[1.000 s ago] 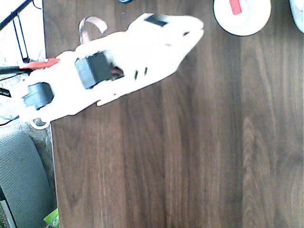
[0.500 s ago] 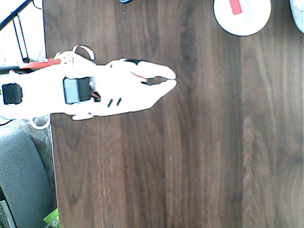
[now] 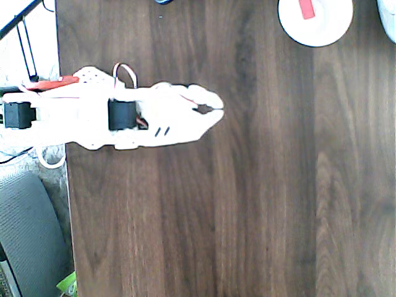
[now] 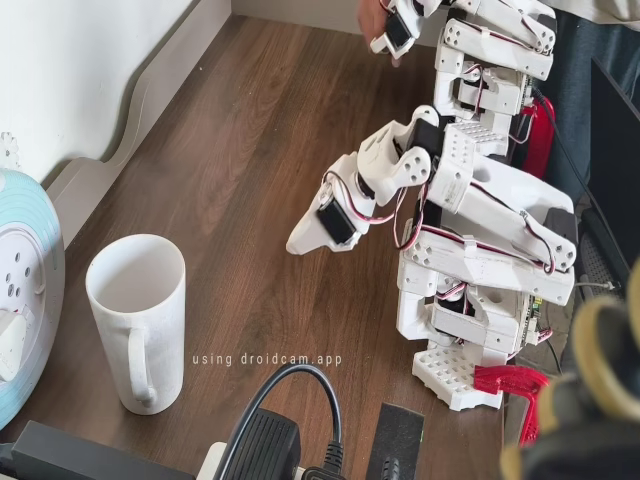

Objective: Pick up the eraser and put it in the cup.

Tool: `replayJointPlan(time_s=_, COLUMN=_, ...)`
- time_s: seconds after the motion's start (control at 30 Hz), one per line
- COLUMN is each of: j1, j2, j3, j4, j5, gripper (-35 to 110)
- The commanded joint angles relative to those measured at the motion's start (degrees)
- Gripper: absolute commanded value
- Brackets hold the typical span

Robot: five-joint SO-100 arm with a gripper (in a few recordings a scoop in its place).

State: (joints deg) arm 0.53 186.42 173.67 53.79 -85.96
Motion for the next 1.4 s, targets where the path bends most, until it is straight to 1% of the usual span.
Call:
replayJointPlan(time_s=0.0, j1=-2.64, j2=2.72, j3=1.41, j4=0.35, j5=-1.14, gripper=0)
replayJointPlan(time_s=0.07, j1=-6.5, j2=2.72, j3=1.41, j4=4.13, j5=1.14, gripper=0)
replayJointPlan(time_s=0.13, j1=-8.7, j2=2.72, j3=1.41, j4=10.2, j5=0.53, gripper=0)
replayJointPlan(time_s=0.17, j1=-9.23, j2=2.72, j3=1.41, j4=13.36, j5=2.2, gripper=0)
replayJointPlan(time_s=0.27, j1=-8.79, j2=2.72, j3=1.49, j4=13.18, j5=6.06, gripper=0)
replayJointPlan(time_s=0.53, j1=-4.31, j2=2.72, j3=1.49, j4=13.01, j5=7.56, gripper=1)
replayJointPlan(time_s=0.67, j1=-4.04, j2=2.72, j3=1.49, j4=13.01, j5=7.82, gripper=3)
replayJointPlan(time_s=0.7, j1=-3.52, j2=2.72, j3=1.49, j4=12.92, j5=10.46, gripper=1)
replayJointPlan(time_s=1.37, j1=-3.34, j2=2.72, j3=1.49, j4=12.92, j5=10.28, gripper=1)
